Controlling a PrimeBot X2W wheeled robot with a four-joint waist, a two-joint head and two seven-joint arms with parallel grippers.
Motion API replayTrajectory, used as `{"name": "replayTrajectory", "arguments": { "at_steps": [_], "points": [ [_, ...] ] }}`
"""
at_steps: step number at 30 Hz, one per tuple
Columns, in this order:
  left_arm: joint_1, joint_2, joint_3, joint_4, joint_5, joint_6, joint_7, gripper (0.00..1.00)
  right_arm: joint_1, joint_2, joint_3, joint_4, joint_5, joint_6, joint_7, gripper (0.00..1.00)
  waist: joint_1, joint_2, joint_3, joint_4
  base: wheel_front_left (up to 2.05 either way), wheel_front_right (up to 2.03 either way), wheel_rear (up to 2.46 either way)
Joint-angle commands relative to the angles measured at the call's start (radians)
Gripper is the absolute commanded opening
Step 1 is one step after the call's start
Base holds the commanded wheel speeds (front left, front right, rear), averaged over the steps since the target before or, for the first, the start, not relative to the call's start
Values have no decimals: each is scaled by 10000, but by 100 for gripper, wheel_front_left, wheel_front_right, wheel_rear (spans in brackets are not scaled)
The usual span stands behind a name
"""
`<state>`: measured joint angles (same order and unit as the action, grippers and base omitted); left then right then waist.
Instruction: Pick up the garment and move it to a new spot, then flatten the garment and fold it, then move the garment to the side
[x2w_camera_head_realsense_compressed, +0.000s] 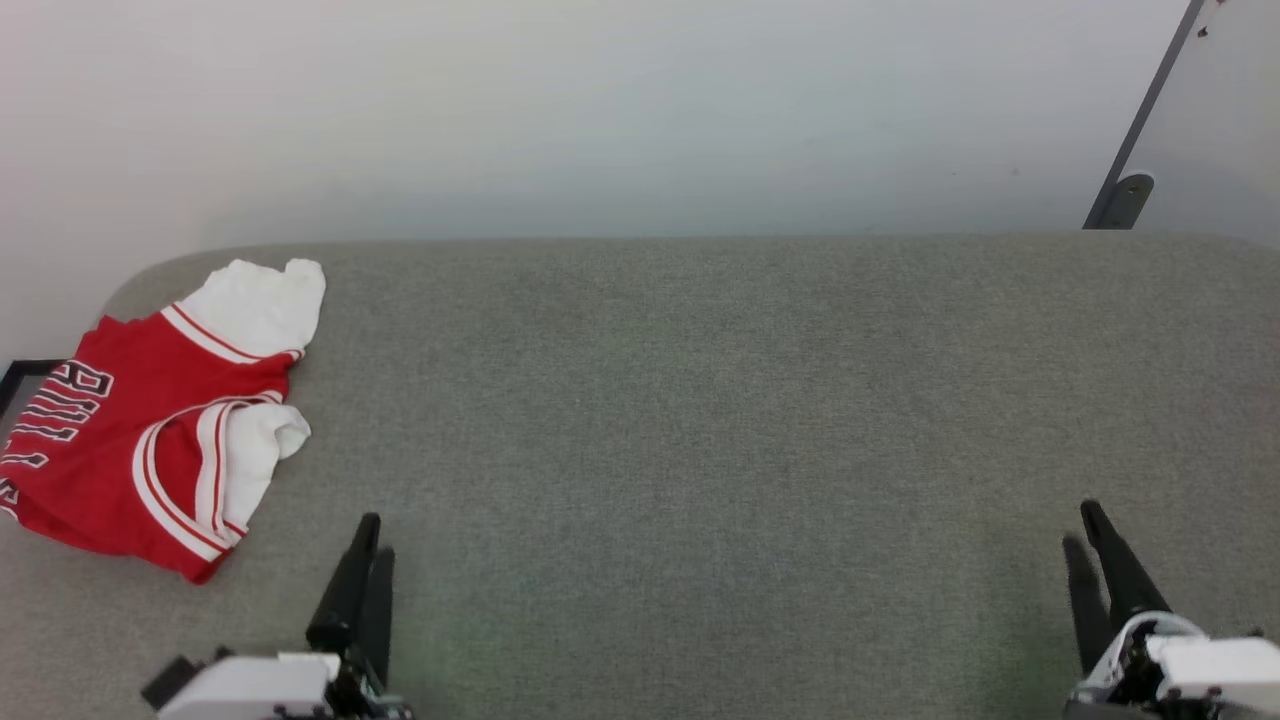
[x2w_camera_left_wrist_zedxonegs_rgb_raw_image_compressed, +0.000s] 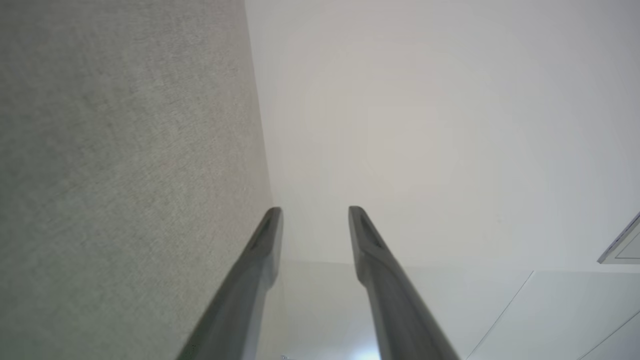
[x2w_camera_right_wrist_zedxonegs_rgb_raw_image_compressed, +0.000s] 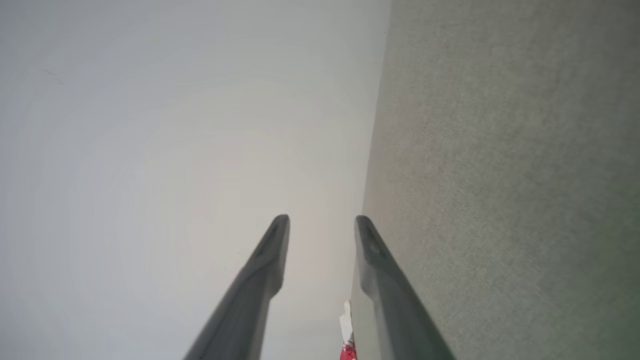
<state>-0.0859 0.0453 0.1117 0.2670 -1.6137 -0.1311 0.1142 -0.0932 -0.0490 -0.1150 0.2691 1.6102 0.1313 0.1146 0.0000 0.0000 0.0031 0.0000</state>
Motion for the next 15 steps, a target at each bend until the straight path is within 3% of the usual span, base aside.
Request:
{"name": "replayTrajectory", "arguments": {
  "at_steps": [1,15],
  "points": [
    [121,-32,-11,118,4,0,-4,100,112,11,-2,118,-1,0,-5,100,0,0,0,0,0,0,0],
    [141,150,-48,-221,911,0,-687,100,-194,-106,466,49,-607,-1,-661,100,0,0,2,1,0,0,0]
  ]
}}
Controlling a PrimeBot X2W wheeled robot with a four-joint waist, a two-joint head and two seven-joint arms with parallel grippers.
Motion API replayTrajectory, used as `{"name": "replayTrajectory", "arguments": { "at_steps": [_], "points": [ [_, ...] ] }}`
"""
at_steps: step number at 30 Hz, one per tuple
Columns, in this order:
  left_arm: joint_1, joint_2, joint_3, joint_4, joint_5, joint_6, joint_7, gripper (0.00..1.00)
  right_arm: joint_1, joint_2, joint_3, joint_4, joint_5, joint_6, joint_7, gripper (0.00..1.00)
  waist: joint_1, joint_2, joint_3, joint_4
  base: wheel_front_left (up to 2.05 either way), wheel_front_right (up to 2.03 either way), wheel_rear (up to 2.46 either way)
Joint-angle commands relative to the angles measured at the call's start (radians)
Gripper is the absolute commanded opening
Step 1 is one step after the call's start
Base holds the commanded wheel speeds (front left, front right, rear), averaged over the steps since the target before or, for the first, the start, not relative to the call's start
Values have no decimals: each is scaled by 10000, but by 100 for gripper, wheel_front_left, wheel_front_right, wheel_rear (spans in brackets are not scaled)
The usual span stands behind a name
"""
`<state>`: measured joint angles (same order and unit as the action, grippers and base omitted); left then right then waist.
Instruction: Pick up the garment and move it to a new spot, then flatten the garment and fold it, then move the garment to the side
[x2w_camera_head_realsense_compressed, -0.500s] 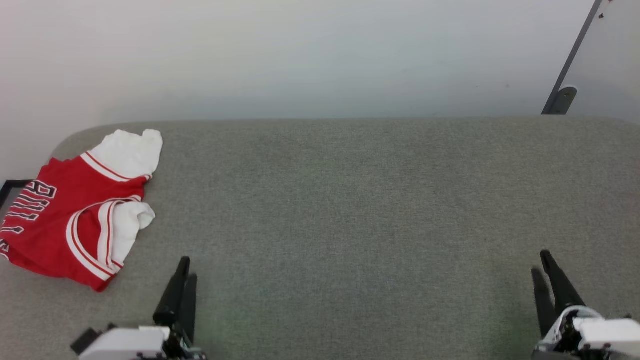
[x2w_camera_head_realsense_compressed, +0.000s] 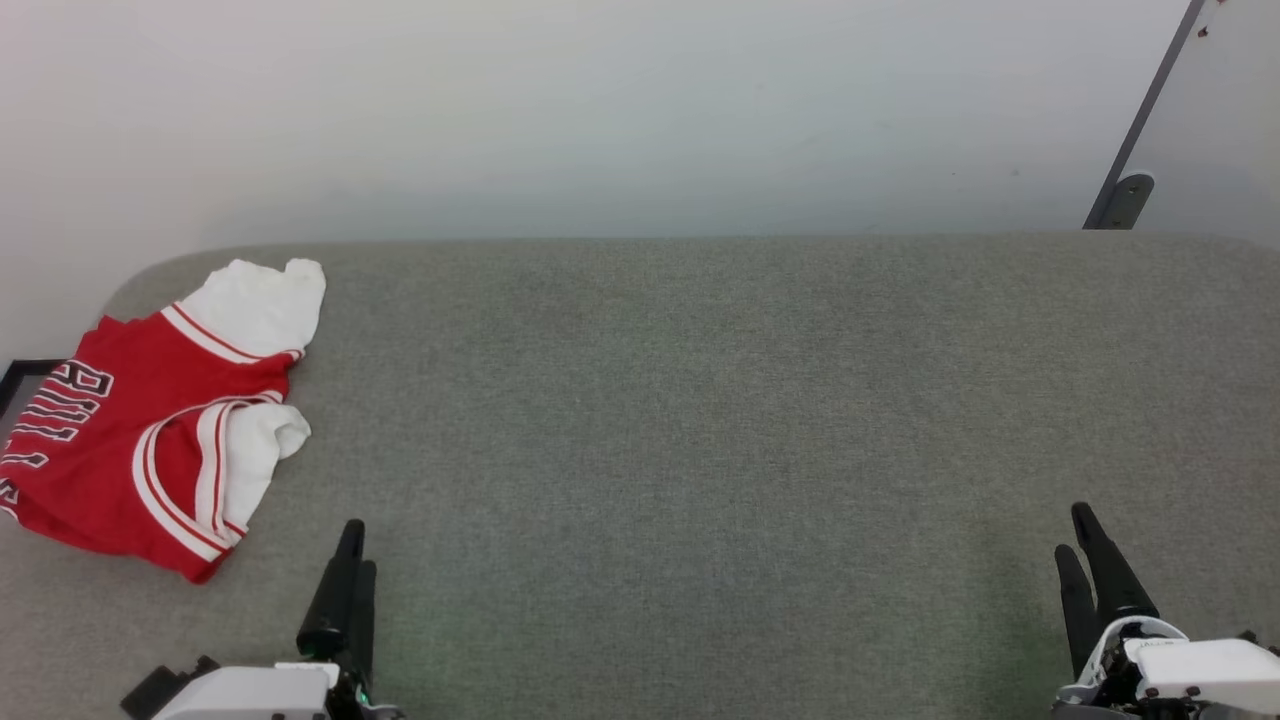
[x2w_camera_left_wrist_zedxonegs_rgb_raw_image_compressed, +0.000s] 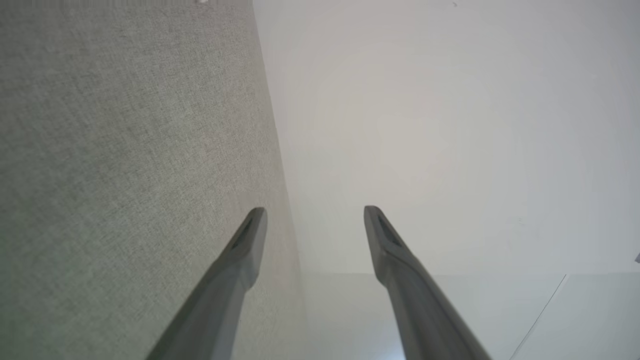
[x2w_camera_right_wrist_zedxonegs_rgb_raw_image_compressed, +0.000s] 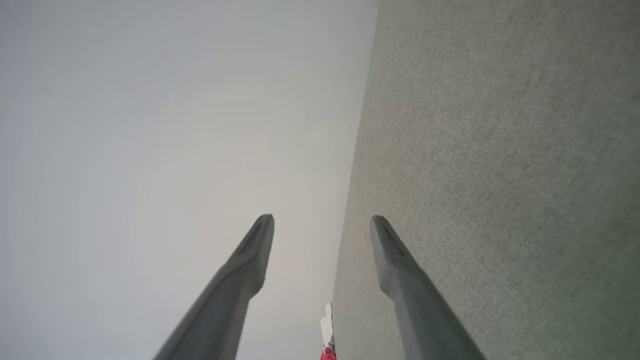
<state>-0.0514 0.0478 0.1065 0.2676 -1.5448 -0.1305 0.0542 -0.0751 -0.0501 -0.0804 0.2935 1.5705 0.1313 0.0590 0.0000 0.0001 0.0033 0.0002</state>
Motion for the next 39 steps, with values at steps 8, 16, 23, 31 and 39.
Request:
{"name": "replayTrajectory", "arguments": {
  "at_steps": [8,16,23,31,39],
  "points": [
    [-202,206,63,-425,1400,-5,-444,100,-568,-309,572,-170,-1215,-2,-478,100,0,-1,-6,-21,0,0,0],
    [-205,208,204,-544,3149,-5,-766,100,-796,-461,901,27,-2445,-2,-812,100,0,-1,1,-54,0,0,0],
    [-202,272,225,-732,4391,-5,-991,100,-973,-620,1063,94,-3572,-3,-1041,100,0,-1,42,-81,0,0,0],
    [-183,387,117,-1044,6348,-5,-1276,100,-1175,-612,1112,49,-5413,-4,-1325,100,0,-1,114,-97,0,0,0],
    [-71,426,64,-1246,8103,-5,-1537,100,-1305,-628,1211,-66,-7248,-4,-1584,100,0,-1,158,-122,0,0,0]
  ]
}}
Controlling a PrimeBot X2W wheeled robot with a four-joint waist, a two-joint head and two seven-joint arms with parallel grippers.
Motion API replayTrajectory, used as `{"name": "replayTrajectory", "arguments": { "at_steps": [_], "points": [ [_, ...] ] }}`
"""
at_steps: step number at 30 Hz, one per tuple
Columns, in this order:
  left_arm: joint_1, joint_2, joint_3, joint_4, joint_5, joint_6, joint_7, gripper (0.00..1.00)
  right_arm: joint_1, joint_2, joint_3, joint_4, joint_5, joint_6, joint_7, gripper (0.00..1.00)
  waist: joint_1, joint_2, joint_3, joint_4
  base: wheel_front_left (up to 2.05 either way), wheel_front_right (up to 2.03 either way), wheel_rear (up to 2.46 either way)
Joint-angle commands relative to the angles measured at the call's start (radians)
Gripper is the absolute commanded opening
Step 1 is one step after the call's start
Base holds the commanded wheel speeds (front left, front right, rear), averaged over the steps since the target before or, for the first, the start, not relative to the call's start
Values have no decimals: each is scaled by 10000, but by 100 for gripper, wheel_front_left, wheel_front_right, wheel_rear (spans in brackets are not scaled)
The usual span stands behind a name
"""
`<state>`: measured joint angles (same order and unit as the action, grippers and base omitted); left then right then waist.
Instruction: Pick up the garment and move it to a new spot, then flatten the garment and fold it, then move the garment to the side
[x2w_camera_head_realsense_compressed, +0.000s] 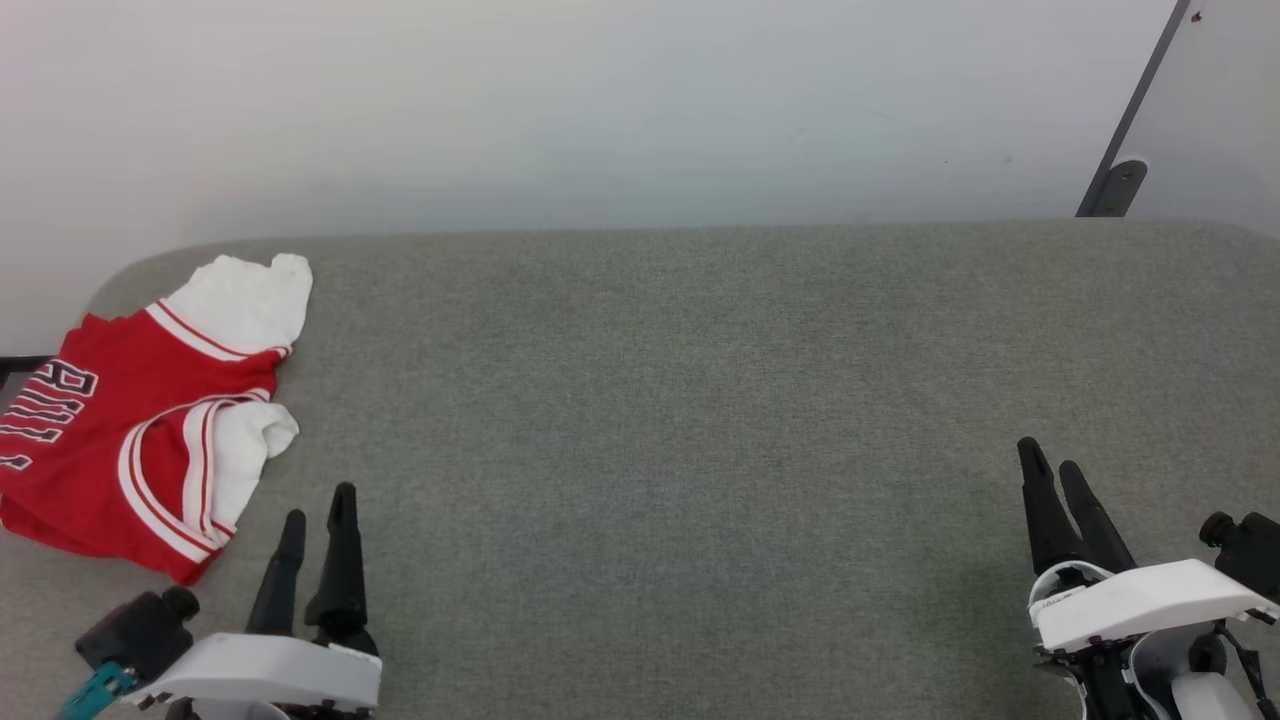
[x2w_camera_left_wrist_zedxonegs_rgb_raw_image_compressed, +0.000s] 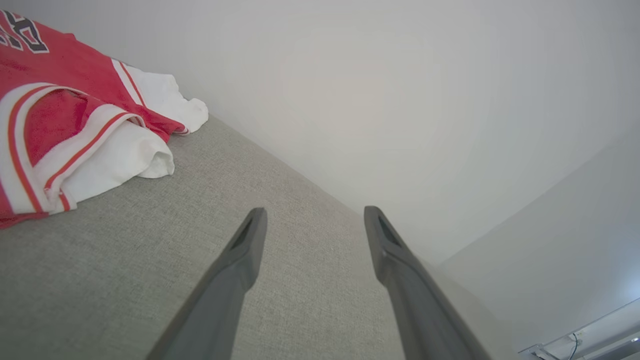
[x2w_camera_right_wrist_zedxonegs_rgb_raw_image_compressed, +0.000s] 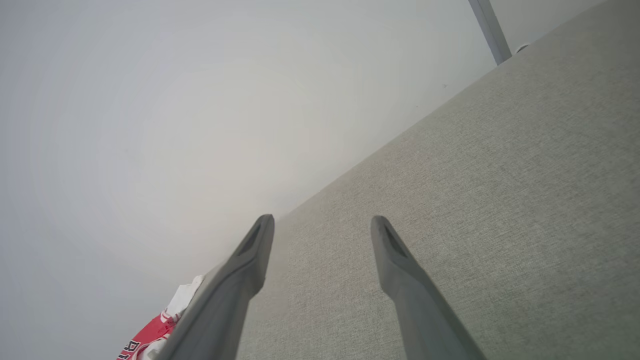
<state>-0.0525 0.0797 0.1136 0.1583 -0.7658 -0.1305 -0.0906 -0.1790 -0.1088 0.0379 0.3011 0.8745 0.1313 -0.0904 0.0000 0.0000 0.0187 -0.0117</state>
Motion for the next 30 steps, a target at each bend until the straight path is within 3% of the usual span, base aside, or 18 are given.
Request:
{"name": "replayTrajectory", "arguments": {
  "at_steps": [1,10,30],
  "points": [
    [-51,137,-35,-166,536,1,-116,100,-279,-47,29,-152,-497,-4,-118,100,0,0,9,-5,0,0,0],
    [-31,339,-368,-280,2162,323,-383,100,-371,-40,53,-271,-2514,-5,-380,100,0,0,86,-18,0,0,0],
    [145,852,-1233,-388,4362,1151,-904,100,-474,58,56,-451,-6130,-7,-901,100,0,0,55,-67,0,0,0]
  ]
}}
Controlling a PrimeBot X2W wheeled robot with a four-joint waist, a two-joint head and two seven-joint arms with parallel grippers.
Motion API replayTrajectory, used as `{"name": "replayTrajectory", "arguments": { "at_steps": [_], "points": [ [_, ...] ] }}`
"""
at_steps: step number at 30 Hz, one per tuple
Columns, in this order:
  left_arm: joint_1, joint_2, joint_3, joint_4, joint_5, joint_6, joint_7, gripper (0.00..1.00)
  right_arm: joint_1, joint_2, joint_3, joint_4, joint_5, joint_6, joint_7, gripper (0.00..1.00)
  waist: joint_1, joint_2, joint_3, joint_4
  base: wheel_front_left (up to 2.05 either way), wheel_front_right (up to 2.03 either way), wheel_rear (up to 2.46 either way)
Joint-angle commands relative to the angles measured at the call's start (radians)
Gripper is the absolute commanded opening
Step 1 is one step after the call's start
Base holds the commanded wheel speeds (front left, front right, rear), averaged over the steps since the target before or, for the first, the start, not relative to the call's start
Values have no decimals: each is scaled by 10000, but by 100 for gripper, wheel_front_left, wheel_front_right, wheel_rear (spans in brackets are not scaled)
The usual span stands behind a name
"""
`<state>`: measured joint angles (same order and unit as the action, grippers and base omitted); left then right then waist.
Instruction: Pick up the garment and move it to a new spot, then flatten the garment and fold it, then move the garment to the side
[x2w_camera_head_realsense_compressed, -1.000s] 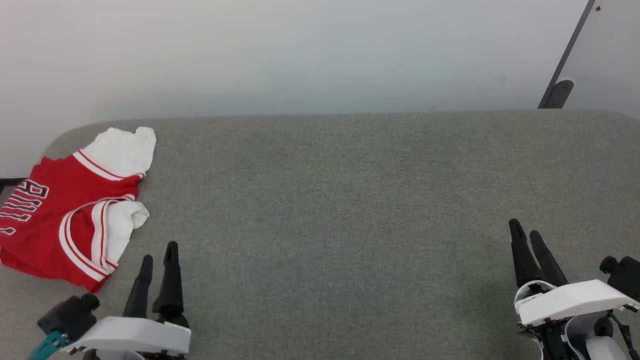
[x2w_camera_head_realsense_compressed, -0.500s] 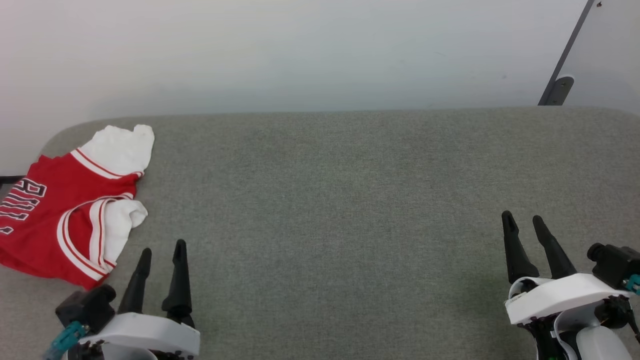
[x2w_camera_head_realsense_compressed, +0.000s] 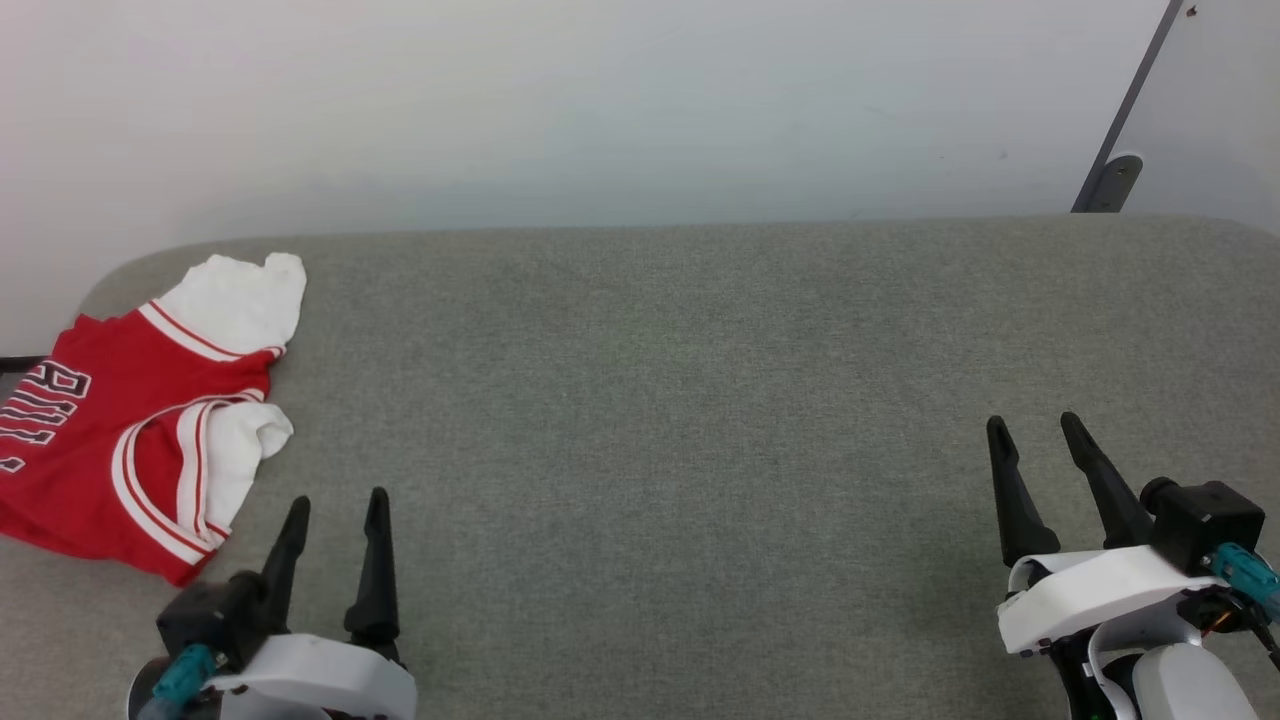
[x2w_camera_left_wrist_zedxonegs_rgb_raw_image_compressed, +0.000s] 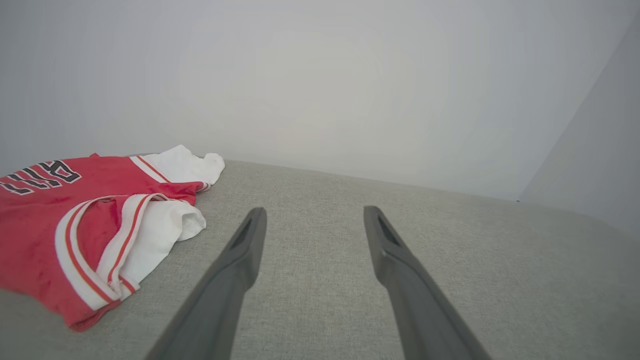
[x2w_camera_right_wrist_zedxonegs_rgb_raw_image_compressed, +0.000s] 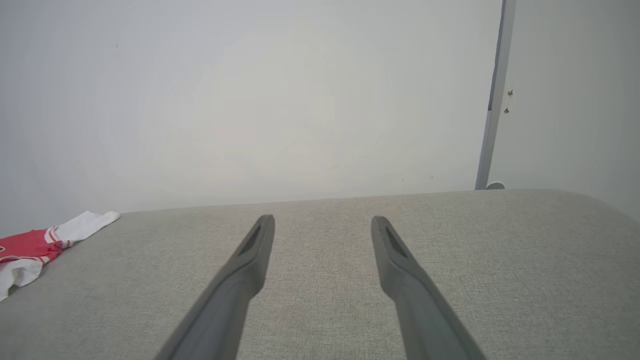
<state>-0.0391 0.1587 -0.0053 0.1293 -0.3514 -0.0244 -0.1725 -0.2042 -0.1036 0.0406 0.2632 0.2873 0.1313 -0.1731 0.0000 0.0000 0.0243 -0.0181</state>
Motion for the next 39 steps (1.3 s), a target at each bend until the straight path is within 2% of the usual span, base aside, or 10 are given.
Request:
{"name": "replayTrajectory", "arguments": {
  "at_steps": [1,18,39],
  "points": [
    [25,84,-69,-91,310,128,-103,100,-217,15,27,-75,-402,-7,-96,100,0,0,-2,-8,0,0,0],
    [45,320,-503,-72,1687,683,-479,100,-140,208,-167,-232,-2183,-8,-471,100,0,0,69,2,0,0,0],
    [155,171,-426,-443,2906,734,-849,100,142,391,-381,-333,-3094,-10,-854,100,0,0,261,64,0,0,0]
  ]
}}
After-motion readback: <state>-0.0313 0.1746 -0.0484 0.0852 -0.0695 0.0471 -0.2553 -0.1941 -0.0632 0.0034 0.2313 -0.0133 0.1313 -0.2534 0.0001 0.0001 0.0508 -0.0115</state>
